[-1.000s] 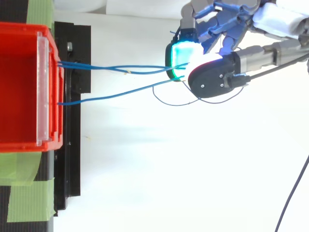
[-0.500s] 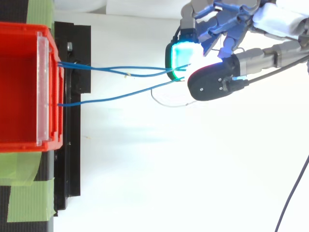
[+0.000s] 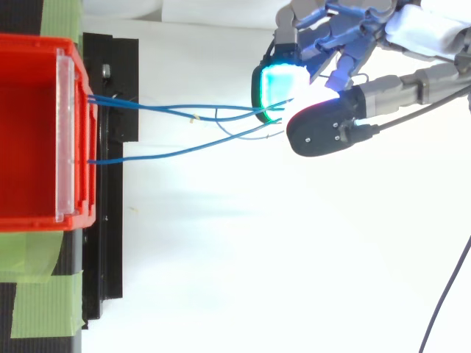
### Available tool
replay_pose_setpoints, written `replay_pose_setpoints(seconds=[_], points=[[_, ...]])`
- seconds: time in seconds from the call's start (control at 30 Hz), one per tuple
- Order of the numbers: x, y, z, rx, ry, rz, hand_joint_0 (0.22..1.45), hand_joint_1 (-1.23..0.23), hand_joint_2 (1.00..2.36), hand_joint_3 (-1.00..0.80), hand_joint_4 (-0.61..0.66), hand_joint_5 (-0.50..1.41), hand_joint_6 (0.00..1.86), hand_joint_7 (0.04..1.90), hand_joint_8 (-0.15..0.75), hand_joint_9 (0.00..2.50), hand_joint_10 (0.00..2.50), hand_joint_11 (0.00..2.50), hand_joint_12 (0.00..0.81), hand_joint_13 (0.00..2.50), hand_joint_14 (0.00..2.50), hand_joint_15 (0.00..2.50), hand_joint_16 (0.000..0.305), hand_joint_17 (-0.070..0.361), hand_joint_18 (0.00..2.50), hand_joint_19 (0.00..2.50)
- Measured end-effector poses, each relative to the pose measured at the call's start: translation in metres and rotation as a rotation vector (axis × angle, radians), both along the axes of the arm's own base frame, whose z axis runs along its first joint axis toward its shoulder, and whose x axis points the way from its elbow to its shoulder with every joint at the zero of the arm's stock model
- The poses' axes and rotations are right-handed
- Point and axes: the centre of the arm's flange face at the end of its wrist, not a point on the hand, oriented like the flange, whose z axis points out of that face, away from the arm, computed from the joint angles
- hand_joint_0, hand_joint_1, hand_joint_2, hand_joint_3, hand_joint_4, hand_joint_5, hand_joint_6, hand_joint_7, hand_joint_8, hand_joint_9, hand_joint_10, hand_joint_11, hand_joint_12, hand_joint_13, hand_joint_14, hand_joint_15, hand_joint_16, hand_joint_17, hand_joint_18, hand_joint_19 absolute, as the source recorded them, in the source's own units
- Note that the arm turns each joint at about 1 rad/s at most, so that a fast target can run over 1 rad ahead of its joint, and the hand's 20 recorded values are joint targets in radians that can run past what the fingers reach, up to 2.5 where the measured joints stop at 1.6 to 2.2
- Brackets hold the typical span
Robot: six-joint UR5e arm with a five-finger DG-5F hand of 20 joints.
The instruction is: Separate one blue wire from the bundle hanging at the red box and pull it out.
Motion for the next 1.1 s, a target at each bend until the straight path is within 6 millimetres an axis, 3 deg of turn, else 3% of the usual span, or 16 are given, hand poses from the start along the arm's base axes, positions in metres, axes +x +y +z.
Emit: replay_pose_setpoints(seconds=[0.37,0.77,1.1], points=[[-0.0003,-0.0006,0.0,0.003,0.0,-0.001,0.75,-1.0,1.03,-0.18,0.17,-0.28,0.83,1.21,0.245,0.33,0.02,0.69,0.342,1.12,0.11,1.51,0.059,0.133,0.48,0.54],[-0.0003,-0.0008,-0.0001,0.003,0.0,-0.002,0.73,-1.03,1.01,-0.38,0.21,-0.28,0.82,1.19,0.252,0.33,0.02,0.68,0.34,1.13,0.11,1.51,0.059,0.133,0.48,0.53],[-0.0003,-0.0008,-0.0001,0.003,0.0,-0.002,0.56,-0.84,1.0,-0.49,0.23,-0.26,0.82,1.13,0.298,0.49,0.02,0.69,0.344,1.23,0.27,1.42,0.059,0.134,0.51,0.65]])
